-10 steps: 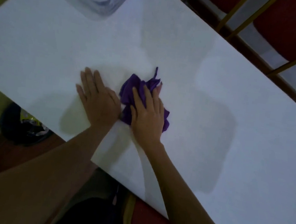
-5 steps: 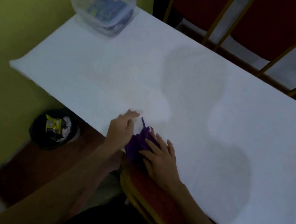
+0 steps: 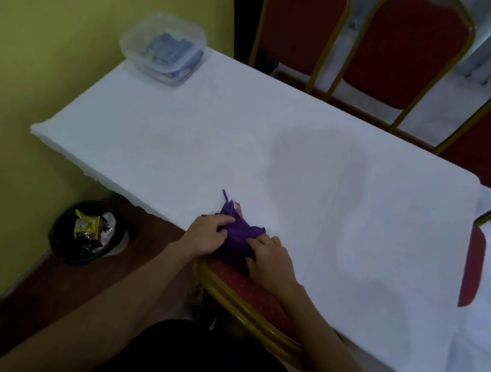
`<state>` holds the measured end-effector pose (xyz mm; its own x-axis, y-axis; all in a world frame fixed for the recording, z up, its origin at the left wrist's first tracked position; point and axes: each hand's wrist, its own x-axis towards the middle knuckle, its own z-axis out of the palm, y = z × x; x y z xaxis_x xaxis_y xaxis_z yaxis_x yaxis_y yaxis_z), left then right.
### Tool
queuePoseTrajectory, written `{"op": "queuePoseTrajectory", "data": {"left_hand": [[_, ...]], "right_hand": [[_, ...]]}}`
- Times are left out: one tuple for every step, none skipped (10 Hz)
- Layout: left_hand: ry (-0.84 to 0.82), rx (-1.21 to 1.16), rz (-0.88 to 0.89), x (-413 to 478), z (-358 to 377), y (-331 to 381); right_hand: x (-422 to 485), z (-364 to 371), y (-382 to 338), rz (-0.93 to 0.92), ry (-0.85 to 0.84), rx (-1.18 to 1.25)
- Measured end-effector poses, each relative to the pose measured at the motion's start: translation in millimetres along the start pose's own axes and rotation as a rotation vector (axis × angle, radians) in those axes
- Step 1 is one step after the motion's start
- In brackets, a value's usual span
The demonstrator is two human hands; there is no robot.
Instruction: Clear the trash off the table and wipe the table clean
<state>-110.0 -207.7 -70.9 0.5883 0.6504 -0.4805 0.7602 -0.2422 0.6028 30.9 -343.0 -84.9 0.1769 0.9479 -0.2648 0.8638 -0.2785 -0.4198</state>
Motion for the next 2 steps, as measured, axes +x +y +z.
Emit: {"op": "queuePoseTrajectory", "data": {"left_hand": [[-0.049, 0.025, -0.005, -5, 2, 2], [-0.056, -0.013, -0.009, -5, -9, 8]], "right_hand": [[-3, 1, 1, -0.031, -0.03, -0.034], [6, -8, 4, -0.054, -0.072, -0.017]]}}
